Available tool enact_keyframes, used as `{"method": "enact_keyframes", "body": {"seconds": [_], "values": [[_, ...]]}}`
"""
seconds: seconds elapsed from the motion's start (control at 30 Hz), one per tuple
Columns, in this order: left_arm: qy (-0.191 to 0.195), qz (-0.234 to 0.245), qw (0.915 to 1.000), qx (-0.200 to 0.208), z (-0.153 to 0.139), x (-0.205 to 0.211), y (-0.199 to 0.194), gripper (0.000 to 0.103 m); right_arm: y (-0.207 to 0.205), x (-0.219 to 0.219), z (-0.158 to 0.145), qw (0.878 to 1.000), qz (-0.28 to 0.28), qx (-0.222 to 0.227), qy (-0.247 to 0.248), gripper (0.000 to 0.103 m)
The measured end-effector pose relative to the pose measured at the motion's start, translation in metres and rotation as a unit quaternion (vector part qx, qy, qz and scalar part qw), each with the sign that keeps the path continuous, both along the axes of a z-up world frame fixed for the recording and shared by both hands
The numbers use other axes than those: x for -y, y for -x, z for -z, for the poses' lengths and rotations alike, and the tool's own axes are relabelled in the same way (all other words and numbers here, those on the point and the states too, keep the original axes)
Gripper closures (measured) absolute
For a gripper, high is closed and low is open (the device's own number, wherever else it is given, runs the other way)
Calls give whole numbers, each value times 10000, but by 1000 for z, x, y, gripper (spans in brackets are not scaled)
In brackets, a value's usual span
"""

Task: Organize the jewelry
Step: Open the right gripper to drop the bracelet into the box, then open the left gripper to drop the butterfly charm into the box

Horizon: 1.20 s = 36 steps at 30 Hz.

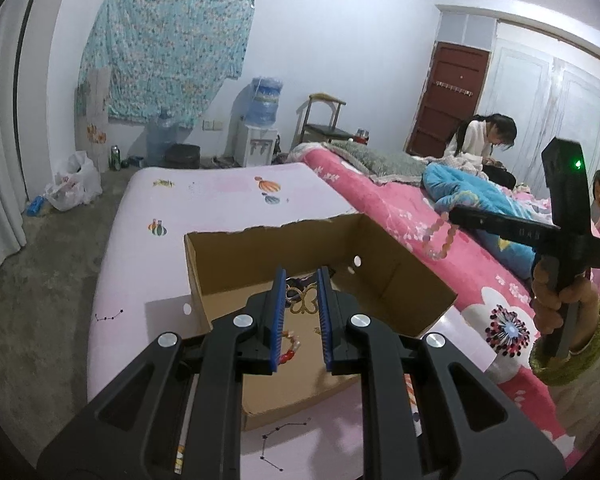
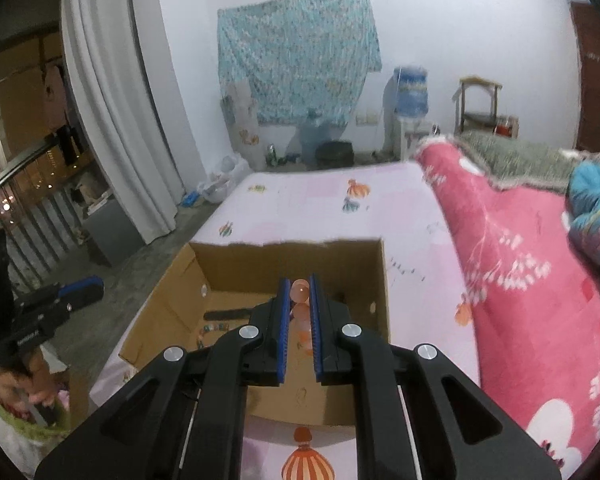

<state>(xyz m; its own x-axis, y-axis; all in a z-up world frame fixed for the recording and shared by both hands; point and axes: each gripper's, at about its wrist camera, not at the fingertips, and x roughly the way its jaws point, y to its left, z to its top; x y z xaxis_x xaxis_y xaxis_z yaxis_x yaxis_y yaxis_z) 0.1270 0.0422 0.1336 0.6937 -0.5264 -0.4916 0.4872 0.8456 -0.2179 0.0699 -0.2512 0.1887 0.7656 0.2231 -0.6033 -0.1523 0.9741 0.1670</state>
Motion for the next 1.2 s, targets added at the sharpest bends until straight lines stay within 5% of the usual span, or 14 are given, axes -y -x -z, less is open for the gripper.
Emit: {"method": "enact_keyframes", "body": {"seconds": [0.3, 0.5, 0.9, 1.2], "values": [[17, 78, 9990, -446, 23, 10, -31, 88, -48, -9, 45, 9895, -780, -1218, -28, 93], [-30, 164, 9976, -669, 35, 22, -43, 88, -63, -25, 78, 9739, -879, -1730, 1174, 91], [-503, 785, 9898, -1079, 44, 68, -51, 88, -29, 37, 47, 9952, -219, -928, 237, 83], [-788, 1156, 9602, -2417, 92, 103, -77, 88, 0, 57, 45, 9987, -65, -488, -100, 77]]}}
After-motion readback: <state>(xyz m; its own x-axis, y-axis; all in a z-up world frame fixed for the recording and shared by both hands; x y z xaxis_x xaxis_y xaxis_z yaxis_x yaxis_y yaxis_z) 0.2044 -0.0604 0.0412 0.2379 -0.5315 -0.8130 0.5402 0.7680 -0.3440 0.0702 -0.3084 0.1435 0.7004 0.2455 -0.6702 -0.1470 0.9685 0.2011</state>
